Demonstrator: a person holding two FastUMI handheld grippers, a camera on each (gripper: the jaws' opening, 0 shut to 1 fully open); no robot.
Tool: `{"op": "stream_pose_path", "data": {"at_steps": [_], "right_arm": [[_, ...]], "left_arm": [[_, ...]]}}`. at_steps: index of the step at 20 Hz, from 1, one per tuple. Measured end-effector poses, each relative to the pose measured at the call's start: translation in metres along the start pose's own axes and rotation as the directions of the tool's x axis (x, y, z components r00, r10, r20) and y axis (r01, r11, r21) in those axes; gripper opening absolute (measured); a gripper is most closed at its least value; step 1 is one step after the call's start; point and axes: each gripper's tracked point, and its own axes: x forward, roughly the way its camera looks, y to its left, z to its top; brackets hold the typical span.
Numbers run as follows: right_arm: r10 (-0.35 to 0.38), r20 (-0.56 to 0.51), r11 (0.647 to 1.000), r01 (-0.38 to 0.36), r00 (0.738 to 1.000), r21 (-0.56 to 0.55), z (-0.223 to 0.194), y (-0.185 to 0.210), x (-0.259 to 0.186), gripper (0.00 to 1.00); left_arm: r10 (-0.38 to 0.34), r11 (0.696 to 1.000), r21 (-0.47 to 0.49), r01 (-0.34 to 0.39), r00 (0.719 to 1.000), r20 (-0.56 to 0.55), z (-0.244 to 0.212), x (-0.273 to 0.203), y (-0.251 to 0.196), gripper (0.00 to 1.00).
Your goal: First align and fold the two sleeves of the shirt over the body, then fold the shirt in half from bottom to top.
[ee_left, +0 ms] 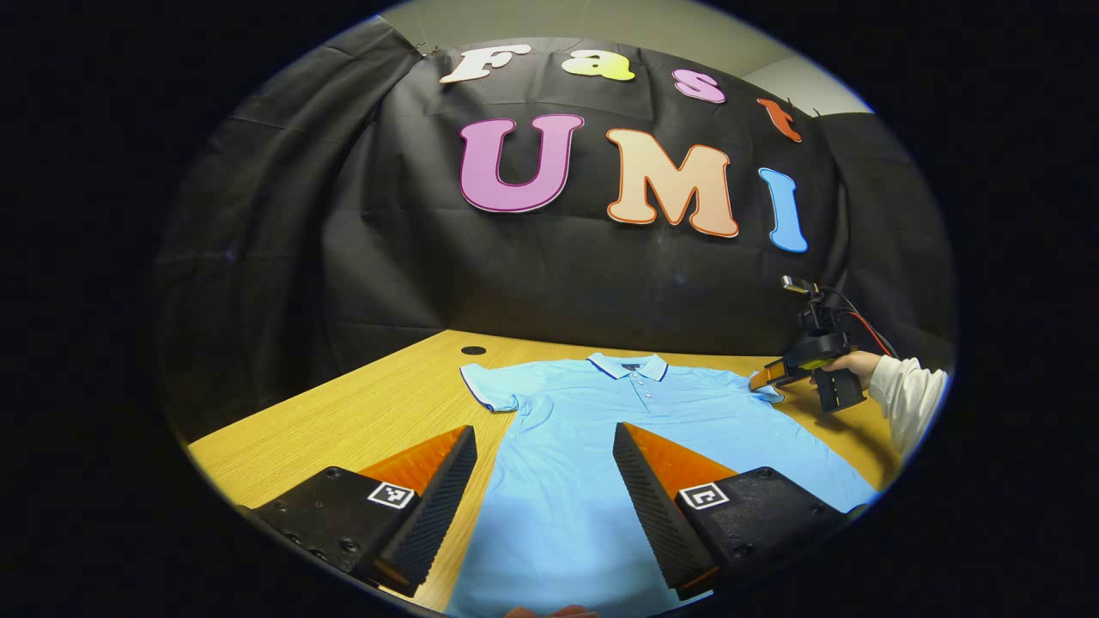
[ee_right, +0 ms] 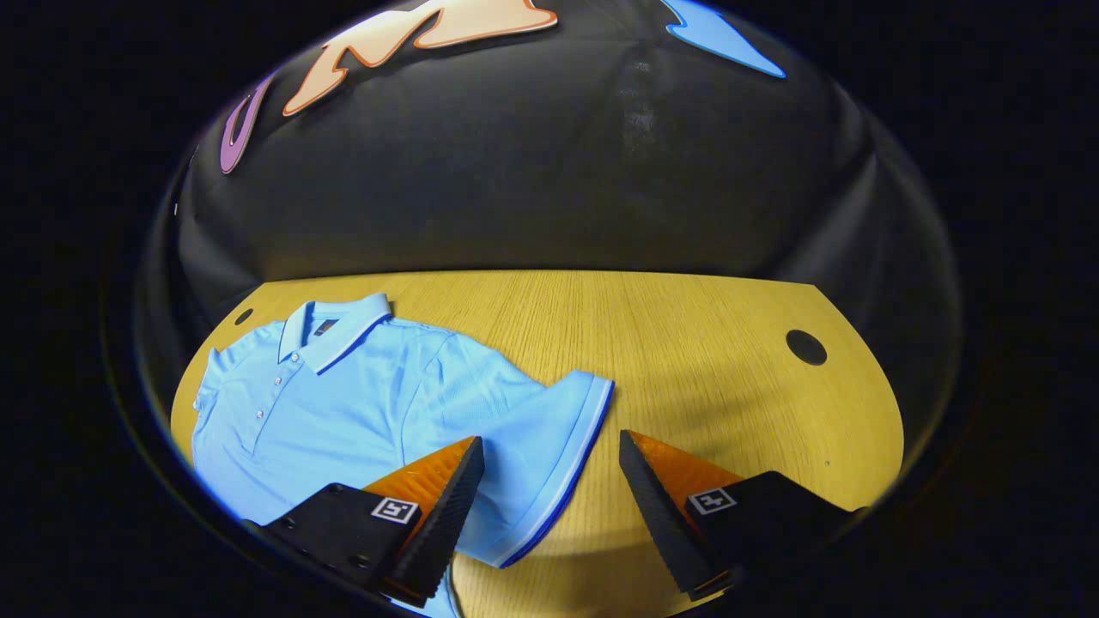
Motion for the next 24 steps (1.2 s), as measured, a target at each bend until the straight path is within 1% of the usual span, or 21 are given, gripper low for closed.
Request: {"op": "stream_pose_path", "data": {"at_steps": [2, 4, 5, 6, 7, 8, 10, 11, 12, 14, 15, 18, 21, 22, 24], "right_arm": [[0.005, -0.004, 1.000, -0.005, 1.000, 0.007, 0.000, 0.003, -0.001, 0.97], [0.018, -0.003, 1.000, -0.018, 1.000, 0.004, -0.001, 0.008, 0.000, 0.89], [0.027, 0.003, 1.000, -0.027, 1.000, -0.009, -0.001, 0.011, 0.002, 0.76], [0.044, -0.003, 0.999, -0.044, 0.999, -0.019, -0.002, 0.015, -0.001, 0.73], [0.045, -0.003, 0.999, -0.045, 0.999, -0.026, -0.002, 0.018, -0.001, 0.58], [0.053, -0.006, 0.998, -0.053, 0.999, -0.026, -0.002, 0.022, -0.002, 0.50], [0.044, -0.007, 0.999, -0.044, 0.999, -0.023, -0.002, 0.026, -0.001, 0.28], [0.039, -0.021, 0.999, -0.039, 0.999, -0.017, -0.003, 0.029, -0.002, 0.28], [0.048, -0.011, 0.999, -0.049, 0.999, -0.016, -0.002, 0.028, -0.002, 0.21], [0.051, -0.025, 0.999, -0.051, 0.998, -0.005, -0.004, 0.030, -0.002, 0.09], [0.056, -0.018, 0.998, -0.056, 0.998, -0.018, -0.003, 0.030, -0.003, 0.06], [0.047, -0.013, 0.998, -0.048, 0.999, -0.050, -0.004, 0.030, -0.005, 0.06], [0.039, 0.006, 0.999, -0.039, 0.999, -0.035, 0.006, 0.033, -0.009, 0.05], [0.047, 0.025, 0.999, -0.046, 0.999, -0.025, 0.012, 0.036, -0.009, 0.05], [0.087, 0.074, 0.996, -0.087, 0.993, 0.002, 0.028, 0.050, -0.018, 0.04]], "left_arm": [[0.001, 1.000, 0.003, -0.001, 1.000, 0.005, 0.003, -0.001, -0.001, 0.95], [-0.001, 1.000, 0.005, 0.001, 1.000, 0.008, 0.005, -0.002, -0.002, 0.95], [-0.002, 1.000, 0.006, 0.002, 1.000, 0.007, 0.004, -0.003, -0.002, 0.95], [-0.004, 1.000, 0.004, 0.004, 1.000, 0.005, 0.003, -0.003, -0.003, 0.95], [-0.008, 1.000, 0.001, 0.008, 1.000, 0.004, 0.003, -0.003, -0.004, 0.96], [-0.011, 1.000, -0.004, 0.011, 1.000, 0.000, 0.003, -0.004, -0.005, 0.95], [-0.012, 1.000, -0.006, 0.012, 1.000, -0.004, 0.000, -0.006, -0.005, 0.95], [-0.012, 1.000, -0.007, 0.012, 1.000, -0.003, 0.000, -0.007, -0.004, 0.96], [-0.013, 1.000, -0.009, 0.013, 1.000, -0.001, 0.001, -0.008, -0.003, 0.95], [-0.012, 1.000, -0.009, 0.012, 1.000, -0.002, 0.000, -0.008, -0.003, 0.95], [-0.012, 1.000, -0.008, 0.012, 1.000, -0.002, 0.000, -0.010, -0.002, 0.95], [-0.011, 1.000, -0.009, 0.011, 1.000, -0.005, 0.000, -0.011, -0.001, 0.95], [-0.014, 1.000, -0.013, 0.014, 1.000, -0.013, -0.003, -0.013, 0.000, 0.95], [-0.014, 1.000, -0.014, 0.014, 1.000, -0.015, -0.003, -0.014, 0.001, 0.96], [-0.007, 1.000, -0.011, 0.006, 1.000, -0.020, -0.004, -0.014, 0.006, 0.95]]}}
